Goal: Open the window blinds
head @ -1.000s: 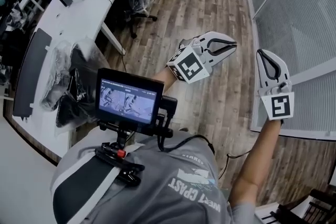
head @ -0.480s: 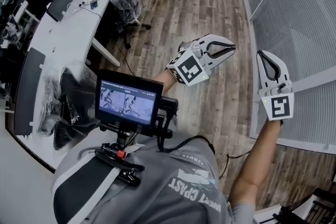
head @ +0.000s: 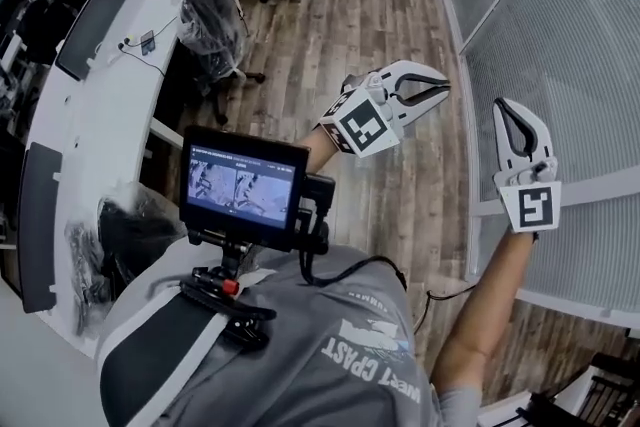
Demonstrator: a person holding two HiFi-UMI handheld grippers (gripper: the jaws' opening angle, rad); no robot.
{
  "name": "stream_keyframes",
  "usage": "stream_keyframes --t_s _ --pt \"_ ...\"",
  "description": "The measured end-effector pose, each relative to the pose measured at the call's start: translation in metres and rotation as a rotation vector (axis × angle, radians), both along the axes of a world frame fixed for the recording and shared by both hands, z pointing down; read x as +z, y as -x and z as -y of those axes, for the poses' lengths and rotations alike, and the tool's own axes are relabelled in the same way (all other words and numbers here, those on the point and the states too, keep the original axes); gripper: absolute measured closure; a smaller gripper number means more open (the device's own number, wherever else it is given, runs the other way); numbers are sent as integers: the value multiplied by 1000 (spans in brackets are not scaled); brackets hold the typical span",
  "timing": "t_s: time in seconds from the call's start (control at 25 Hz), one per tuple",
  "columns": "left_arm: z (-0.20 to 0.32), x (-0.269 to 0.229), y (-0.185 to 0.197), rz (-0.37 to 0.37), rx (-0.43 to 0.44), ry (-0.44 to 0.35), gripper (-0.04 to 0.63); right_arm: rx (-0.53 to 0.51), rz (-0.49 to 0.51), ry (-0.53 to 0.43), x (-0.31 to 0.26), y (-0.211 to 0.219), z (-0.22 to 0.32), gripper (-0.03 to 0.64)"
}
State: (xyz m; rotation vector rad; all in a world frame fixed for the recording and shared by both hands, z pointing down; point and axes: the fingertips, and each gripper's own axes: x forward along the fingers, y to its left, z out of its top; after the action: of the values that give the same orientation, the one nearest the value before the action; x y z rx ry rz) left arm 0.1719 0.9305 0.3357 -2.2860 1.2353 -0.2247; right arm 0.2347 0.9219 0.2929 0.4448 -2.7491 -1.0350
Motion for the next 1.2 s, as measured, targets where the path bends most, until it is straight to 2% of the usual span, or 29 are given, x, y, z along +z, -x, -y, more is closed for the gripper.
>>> stream_keyframes --t_s 0.2,0.44,0.68,0.92,1.2 --pt "-1 0 1 -7 -8 -3 574 2 -14 6 3 -2 -1 614" --pt "58 17 66 -30 -52 23 574 -53 -40 12 12 67 62 614" --pt "116 30 98 -24 -117 51 574 -121 -48 27 26 102 125 614" --pt "198 27 120 -8 -173 59 574 -194 -28 28 17 132 209 614" --pt "315 14 102 1 -207 61 574 -243 -34 37 9 119 326 614"
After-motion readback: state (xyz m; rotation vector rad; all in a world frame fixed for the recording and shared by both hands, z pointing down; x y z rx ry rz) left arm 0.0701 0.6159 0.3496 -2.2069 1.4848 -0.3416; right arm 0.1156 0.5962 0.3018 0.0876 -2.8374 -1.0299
